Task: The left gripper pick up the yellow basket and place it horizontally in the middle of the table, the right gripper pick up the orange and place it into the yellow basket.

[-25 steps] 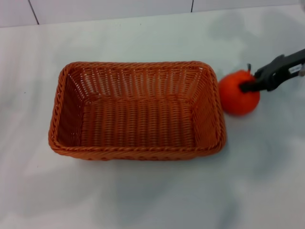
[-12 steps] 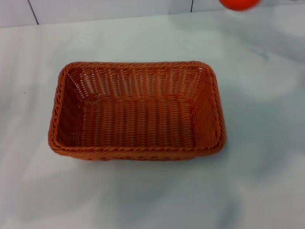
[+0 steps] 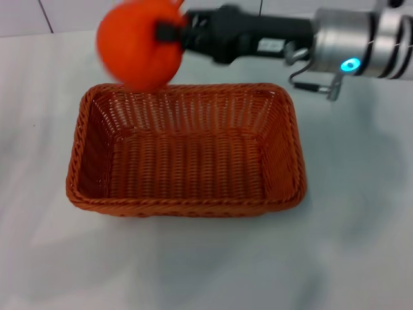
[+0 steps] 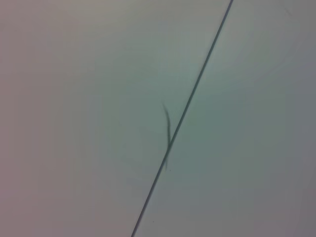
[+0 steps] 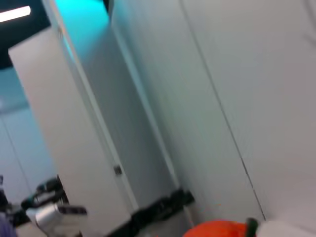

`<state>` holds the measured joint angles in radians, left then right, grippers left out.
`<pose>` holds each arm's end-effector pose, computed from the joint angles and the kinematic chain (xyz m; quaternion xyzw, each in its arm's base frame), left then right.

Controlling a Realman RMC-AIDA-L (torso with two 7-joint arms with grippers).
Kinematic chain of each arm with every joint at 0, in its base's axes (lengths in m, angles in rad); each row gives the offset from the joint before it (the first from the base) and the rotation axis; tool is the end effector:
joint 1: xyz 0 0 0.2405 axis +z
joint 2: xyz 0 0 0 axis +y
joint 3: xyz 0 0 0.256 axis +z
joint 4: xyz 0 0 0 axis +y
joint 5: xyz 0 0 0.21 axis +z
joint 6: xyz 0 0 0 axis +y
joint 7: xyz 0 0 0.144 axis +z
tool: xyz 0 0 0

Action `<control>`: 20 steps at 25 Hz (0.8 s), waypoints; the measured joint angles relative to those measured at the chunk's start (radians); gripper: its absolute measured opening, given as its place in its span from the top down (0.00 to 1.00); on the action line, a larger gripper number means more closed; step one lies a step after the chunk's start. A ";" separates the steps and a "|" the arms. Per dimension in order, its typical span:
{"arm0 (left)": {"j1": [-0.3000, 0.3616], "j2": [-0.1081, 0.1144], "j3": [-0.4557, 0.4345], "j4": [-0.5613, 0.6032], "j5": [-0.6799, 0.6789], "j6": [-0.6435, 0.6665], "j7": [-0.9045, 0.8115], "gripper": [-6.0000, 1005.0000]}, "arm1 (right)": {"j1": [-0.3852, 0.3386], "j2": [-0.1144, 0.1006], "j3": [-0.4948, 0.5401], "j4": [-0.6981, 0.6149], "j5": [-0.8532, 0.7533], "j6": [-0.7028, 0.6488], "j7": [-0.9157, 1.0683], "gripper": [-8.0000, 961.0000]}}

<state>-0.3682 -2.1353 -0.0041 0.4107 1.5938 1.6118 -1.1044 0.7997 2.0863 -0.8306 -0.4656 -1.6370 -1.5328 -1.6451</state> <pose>-0.3381 0.2843 0.0695 -0.6485 -0.2931 -0.5205 0.4718 0.1424 0.3790 -0.0232 -0.2027 -0.8984 -0.0329 0.3881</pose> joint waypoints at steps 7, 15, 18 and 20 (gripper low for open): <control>0.009 -0.003 -0.001 -0.007 0.000 0.002 0.000 0.39 | -0.013 0.001 -0.035 0.012 0.017 0.037 0.000 0.63; 0.011 -0.003 0.000 -0.017 0.000 0.002 0.000 0.39 | -0.056 -0.003 -0.033 0.007 0.051 0.025 -0.015 0.37; 0.009 -0.003 -0.001 -0.022 -0.003 0.014 0.002 0.39 | -0.090 -0.002 -0.027 0.005 0.104 0.023 -0.067 0.27; 0.008 -0.003 -0.001 -0.024 -0.007 0.018 0.003 0.39 | -0.128 0.000 -0.019 0.013 0.173 0.032 -0.143 0.20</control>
<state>-0.3598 -2.1383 -0.0055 0.3863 1.5864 1.6301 -1.1010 0.6722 2.0860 -0.8495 -0.4527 -1.4644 -1.5005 -1.7886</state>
